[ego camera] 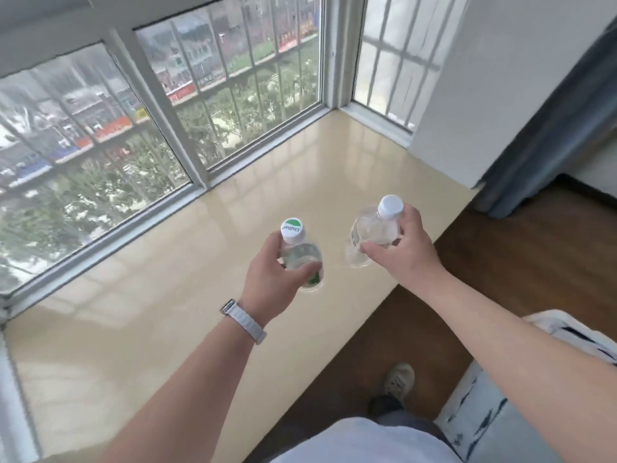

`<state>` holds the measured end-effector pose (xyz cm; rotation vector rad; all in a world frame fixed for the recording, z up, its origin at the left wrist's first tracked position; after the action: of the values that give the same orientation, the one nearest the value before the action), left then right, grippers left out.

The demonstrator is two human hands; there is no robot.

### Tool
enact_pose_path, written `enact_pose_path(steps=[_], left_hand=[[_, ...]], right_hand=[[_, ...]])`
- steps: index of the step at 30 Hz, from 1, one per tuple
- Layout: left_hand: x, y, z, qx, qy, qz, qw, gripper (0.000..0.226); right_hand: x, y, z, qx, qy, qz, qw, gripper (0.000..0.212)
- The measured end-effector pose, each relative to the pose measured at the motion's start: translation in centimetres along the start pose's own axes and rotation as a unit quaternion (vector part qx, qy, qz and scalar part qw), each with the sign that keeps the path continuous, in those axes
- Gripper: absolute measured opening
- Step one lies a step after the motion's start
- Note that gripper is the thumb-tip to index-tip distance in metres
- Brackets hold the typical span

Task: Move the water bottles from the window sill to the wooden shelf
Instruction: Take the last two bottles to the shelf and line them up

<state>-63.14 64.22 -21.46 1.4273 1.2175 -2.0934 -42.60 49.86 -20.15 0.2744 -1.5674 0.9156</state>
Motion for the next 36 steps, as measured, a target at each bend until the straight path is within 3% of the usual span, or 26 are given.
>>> enact_pose_path(steps=[8,20,36], left_hand=[[-9.7,12.4,-6.3,0.057,0.039,-0.032,0.997,0.054],[-25.2,37.0,-12.8,0.195,0.142,-0.053,0.969,0.05],[-36.5,59.9,-18.1,0.384,0.23,-0.058,0.893,0.047]], right_hand=[[-5.7,-15.0,-4.9,-0.071,0.033,-0.041,0.996,0.058],[-14.9,-37.5,-7.8,-0.22,0.052,-0.073,0.971,0.061],[-22.0,-53.1,-8.0,-0.384,0.174,-0.005,0.907,0.066]])
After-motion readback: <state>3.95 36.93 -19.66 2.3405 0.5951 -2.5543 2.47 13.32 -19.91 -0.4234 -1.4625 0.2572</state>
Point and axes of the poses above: each hand's wrist, its own z-axis away from the middle knuckle, its own y-axis out of the palm, x = y × z, the point moved 7 cm from there along -z, towards the middle knuckle, and after that the axes turned 5 degrees about -z, right-handed, at the moved point
